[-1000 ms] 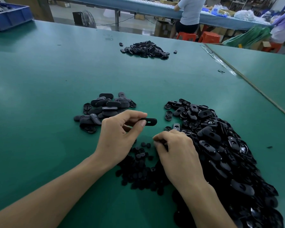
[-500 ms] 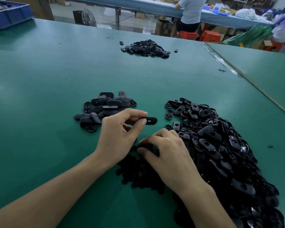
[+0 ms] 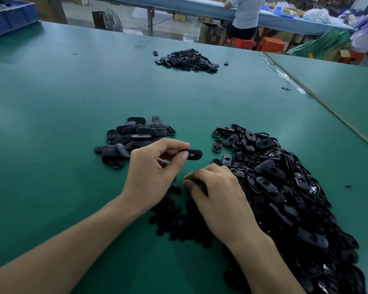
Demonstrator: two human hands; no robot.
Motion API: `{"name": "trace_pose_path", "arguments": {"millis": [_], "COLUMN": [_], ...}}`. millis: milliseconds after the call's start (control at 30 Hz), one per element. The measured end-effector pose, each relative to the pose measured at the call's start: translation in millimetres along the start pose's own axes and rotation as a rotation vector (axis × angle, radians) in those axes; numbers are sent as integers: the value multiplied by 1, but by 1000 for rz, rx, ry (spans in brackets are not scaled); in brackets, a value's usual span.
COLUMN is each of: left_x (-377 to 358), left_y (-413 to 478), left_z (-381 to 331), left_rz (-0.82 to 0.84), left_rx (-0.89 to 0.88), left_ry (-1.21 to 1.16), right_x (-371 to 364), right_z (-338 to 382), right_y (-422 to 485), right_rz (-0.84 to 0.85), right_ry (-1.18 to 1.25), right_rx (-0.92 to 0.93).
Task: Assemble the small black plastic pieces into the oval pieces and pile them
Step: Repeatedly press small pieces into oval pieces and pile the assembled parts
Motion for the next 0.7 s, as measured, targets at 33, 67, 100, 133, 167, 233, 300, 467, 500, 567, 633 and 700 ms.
{"name": "trace_pose_path", "arguments": {"millis": [33, 67, 100, 133, 167, 233, 300, 467, 500, 567, 633, 700], "left_x": [0, 0, 0, 0, 0, 0, 0, 0, 0, 1, 1, 1], "left_y": [0, 0, 0, 0, 0, 0, 0, 0, 1, 1, 1, 1], "left_z": [0, -1, -1, -1, -1, -1, -1, 0, 0, -1, 0, 1], "left_rz": [-3, -4, -4, -4, -5, -7, -7, -2, -1, -2, -3, -3], "left_rx": [-1, -2, -3, -2, -1, 0, 1, 3, 1, -3, -1, 4], "left_ry": [1, 2, 3, 4, 3, 0, -3, -7, -8, -8, -9, -10], "right_x": [1, 1, 2, 3, 3, 3, 4, 3, 4, 4, 3, 4], "right_z": [0, 0, -1, -1, -1, -1, -1, -2, -2, -2, -2, -2], "right_y": [0, 0, 0, 1, 0, 1, 0, 1, 2, 2, 3, 4], "right_rz": [1, 3, 8, 16, 25, 36, 36, 14, 5, -9, -17, -41], "right_ry": [6, 5, -3, -13, -22, -32, -28, 6, 16, 24, 57, 129], "right_rx": [-2, -3, -2, -1, 0, -1, -3, -21, -22, -19, -24, -43]}}
Point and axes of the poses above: each hand's wrist, its own y-axis towards the middle knuckle, its own x-axis out of the back of the hand, z = x × y, the point moved 5 cm from there along y, towards the middle knuckle, and after that the axes turned 5 degrees about -z, right-handed, at the moved point
